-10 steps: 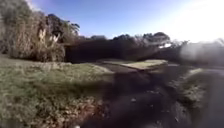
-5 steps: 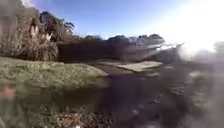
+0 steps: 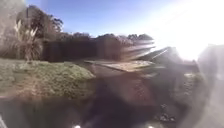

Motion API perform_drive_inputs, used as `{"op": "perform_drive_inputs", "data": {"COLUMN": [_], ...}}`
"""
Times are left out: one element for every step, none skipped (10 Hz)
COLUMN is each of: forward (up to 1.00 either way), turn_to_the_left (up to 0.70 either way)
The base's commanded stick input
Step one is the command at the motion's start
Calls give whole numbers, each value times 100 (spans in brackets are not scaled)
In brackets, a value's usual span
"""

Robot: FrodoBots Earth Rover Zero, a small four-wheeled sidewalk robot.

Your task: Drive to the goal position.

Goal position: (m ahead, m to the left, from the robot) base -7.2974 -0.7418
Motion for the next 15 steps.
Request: {"op": "perform_drive_inputs", "data": {"forward": [0,0,0,0,0,0,0,0,0,0,0,0,0,0,0], "turn_to_the_left": [0,0,0,0,-3,-32,-62,-70,-70,-70,-70,-70,-70,-70,-70]}}
